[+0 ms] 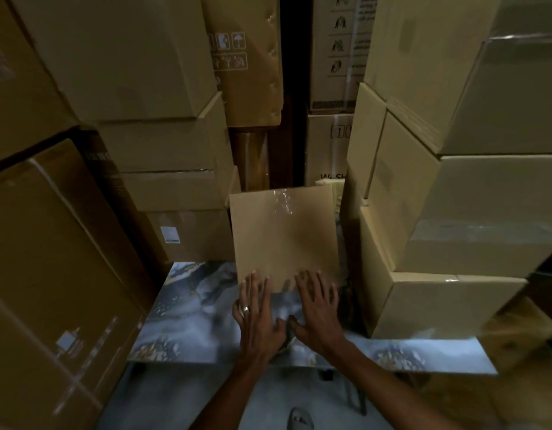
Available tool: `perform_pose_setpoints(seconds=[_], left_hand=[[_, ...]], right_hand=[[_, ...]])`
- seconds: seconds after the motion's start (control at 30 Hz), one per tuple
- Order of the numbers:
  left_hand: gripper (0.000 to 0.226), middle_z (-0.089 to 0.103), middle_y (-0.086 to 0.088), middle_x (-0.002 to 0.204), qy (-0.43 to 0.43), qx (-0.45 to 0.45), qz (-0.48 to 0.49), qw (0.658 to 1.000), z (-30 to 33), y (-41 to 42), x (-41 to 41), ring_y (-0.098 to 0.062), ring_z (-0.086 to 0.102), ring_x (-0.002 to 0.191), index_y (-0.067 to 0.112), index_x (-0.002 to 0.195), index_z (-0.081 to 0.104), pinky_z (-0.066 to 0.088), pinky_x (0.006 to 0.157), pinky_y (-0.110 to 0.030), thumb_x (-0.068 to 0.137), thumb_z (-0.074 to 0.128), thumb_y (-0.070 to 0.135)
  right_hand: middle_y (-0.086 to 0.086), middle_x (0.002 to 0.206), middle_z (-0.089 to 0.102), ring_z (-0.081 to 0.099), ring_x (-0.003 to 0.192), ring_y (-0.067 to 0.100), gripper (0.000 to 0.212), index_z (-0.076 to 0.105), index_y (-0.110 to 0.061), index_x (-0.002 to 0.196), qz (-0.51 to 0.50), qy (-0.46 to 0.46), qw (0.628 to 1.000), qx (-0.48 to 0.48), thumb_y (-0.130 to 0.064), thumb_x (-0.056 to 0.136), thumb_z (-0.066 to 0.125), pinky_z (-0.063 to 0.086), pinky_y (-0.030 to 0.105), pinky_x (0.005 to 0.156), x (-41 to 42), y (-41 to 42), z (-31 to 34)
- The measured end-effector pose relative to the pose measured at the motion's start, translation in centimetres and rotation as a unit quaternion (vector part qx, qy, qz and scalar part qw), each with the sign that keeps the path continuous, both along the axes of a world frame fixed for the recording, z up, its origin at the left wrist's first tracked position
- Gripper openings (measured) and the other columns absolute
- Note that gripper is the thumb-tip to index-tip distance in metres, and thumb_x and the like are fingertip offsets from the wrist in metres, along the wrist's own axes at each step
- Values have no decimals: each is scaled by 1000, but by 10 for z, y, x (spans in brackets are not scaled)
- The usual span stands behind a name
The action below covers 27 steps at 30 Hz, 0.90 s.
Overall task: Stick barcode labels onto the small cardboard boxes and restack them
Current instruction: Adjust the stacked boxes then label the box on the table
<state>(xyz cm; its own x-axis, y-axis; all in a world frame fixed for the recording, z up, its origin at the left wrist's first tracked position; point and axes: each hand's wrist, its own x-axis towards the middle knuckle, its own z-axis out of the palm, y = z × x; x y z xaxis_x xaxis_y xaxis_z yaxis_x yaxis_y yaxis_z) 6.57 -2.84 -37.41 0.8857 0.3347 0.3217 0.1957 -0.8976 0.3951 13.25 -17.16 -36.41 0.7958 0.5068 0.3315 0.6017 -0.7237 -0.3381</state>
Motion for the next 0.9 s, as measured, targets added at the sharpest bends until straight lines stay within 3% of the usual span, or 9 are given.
perform_pose_setpoints(seconds=[0.13,0.23,0.33,0.4,0.5,0.63,0.73,0.83,0.9], left_hand=[[99,5,-8,172,1,-8,21,1000,11,0,-3,-33,9,157,23,162,23,24,115,-54,79,62,59],[111,2,-9,172,-30,-34,37,998,11,-3,-10,-33,8,157,25,163,19,26,113,-58,68,76,40],[100,11,-13,170,-105,-82,59,989,11,-11,-18,-37,16,152,27,160,23,29,113,-63,70,62,47],[99,10,-14,169,-127,-95,69,985,18,-12,-17,-36,15,153,28,161,20,24,117,-60,74,62,51],[102,11,-15,168,-144,-93,57,983,43,-21,-16,-34,13,151,34,157,23,20,116,-53,71,79,36],[89,22,-7,167,-96,-36,-26,994,61,-44,-8,-33,20,151,40,154,32,24,113,-55,72,59,62],[104,16,-2,169,-23,-11,-38,999,58,-53,5,-35,13,154,39,155,30,28,110,-62,62,58,76],[118,22,-6,167,3,2,-15,1000,58,-62,10,-40,16,152,33,153,33,30,109,-63,52,67,83],[111,36,-9,159,-5,13,13,1000,60,-67,15,-43,26,147,27,142,45,36,106,-62,49,69,83]], right_hand=[[20,151,44,39,139,42,83,43,-16,147,42,-37,998,6,-56,77,62,40,59,108,1,-3,35],[8,133,56,52,121,31,59,54,-19,133,80,-66,993,64,-42,80,62,48,49,96,-1,0,76],[2,118,62,54,110,24,39,65,-16,119,95,-119,982,111,-33,84,61,48,38,88,1,4,112],[3,116,63,53,110,24,39,67,-14,116,87,-117,981,128,-35,85,59,45,34,90,5,4,126],[8,126,57,48,121,26,49,62,-14,126,20,-44,996,73,-46,91,53,42,41,99,24,0,123],[16,133,51,51,122,32,48,56,-9,130,-8,37,999,32,-40,100,36,45,45,104,32,-9,97],[23,148,47,43,140,36,57,52,-2,142,-13,53,997,47,-35,102,30,34,41,118,26,-14,91],[25,145,51,45,138,35,59,56,0,138,-15,62,997,42,-34,97,32,35,38,115,24,-15,100],[24,134,59,52,128,34,50,66,-1,123,-8,60,997,44,-31,95,37,41,37,106,22,-16,109]])
